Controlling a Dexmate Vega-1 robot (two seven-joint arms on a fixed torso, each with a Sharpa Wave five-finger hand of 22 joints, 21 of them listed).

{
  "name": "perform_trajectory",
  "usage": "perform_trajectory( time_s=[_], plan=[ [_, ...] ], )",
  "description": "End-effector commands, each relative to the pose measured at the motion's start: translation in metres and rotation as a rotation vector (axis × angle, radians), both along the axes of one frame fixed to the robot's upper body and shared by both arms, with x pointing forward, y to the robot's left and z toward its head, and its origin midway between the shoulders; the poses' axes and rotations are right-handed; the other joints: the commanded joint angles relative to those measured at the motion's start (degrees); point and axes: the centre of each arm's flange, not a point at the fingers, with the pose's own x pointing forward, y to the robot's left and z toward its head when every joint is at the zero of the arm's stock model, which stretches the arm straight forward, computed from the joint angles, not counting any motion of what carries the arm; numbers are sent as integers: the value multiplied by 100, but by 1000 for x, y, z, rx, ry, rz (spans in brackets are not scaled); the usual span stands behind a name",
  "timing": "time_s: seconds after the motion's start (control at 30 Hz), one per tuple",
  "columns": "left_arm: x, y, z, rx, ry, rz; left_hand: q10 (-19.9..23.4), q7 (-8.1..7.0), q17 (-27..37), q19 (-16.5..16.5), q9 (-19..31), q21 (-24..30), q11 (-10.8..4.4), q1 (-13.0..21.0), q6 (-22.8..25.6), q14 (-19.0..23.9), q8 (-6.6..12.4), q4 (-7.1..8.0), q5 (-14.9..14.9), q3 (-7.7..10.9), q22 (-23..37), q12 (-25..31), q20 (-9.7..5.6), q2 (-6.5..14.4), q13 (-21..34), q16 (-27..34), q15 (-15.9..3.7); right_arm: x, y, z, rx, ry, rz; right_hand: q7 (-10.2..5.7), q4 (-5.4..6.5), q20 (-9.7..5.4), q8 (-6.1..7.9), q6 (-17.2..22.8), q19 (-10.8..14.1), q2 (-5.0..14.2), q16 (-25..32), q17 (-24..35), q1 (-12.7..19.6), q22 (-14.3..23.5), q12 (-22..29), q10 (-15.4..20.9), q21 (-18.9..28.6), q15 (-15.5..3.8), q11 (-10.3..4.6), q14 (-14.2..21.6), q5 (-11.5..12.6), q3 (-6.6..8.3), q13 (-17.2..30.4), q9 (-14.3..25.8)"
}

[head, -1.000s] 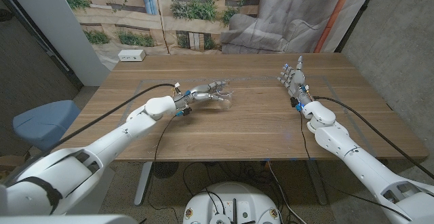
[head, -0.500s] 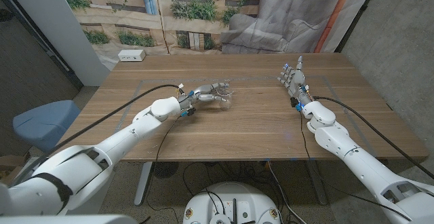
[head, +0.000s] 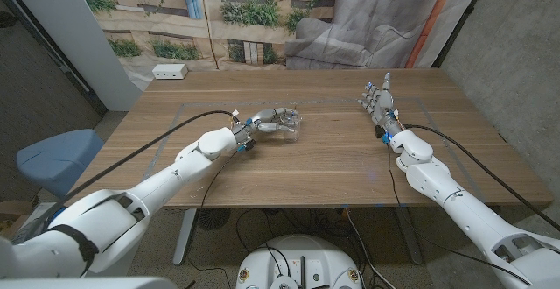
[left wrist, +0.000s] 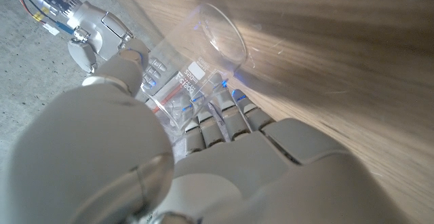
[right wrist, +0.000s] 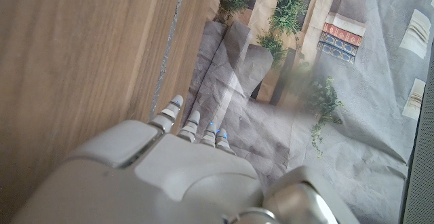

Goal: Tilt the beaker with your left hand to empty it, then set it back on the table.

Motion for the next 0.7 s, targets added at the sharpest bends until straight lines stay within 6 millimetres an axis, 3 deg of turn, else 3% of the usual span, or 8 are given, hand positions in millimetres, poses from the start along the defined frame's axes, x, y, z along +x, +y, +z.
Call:
perform_trajectory(
  time_s=[0.03, 0.17, 0.3, 0.7],
  plan=[
    [-4, 3, -4, -92, -52, 53, 781, -113, 336, 541, 104, 100, -196, 526, 494, 613, 448, 8, 19, -360, 33, 286, -379, 280, 350, 447, -1136, 0, 0, 0, 0, 0, 0, -17, 6, 33, 31, -39, 6, 507, 20, 9, 23, 25, 36, -20, 37, -100, -4, -15, 33, -33, 29, 12],
    [-5, 4, -2, -119, -67, 62, 1244, -153, 513, 858, 99, 153, -188, 793, 880, 972, 724, 14, 26, -572, 47, 478, -468, 369, 557, 687, -1154, 0, 0, 0, 0, 0, 0, -15, 6, 31, 28, -46, 7, 507, 21, 9, 22, 25, 34, -25, 37, -99, -13, -12, 33, -33, 29, 12],
    [-11, 2, 3, -152, -108, 61, 1476, -156, 574, 992, 77, 170, -185, 868, 1119, 1137, 856, 32, 31, -640, 47, 534, -500, 422, 622, 771, -1159, 0, 0, 0, 0, 0, 0, -9, 6, 35, 32, -35, 5, 506, 21, 9, 22, 25, 37, -18, 37, -100, -5, -12, 33, -34, 29, 12],
    [-22, -5, 19, -130, -144, 46, 1808, -97, 644, 1318, 7, 241, -179, 986, 1396, 1515, 1006, 47, 38, -732, 62, 566, -542, 549, 721, 882, -1170, 0, 0, 0, 0, 0, 0, -19, 6, 33, 33, -34, 6, 506, 18, 9, 22, 25, 34, -26, 37, -112, -10, -20, 33, -34, 30, 12]
  ],
)
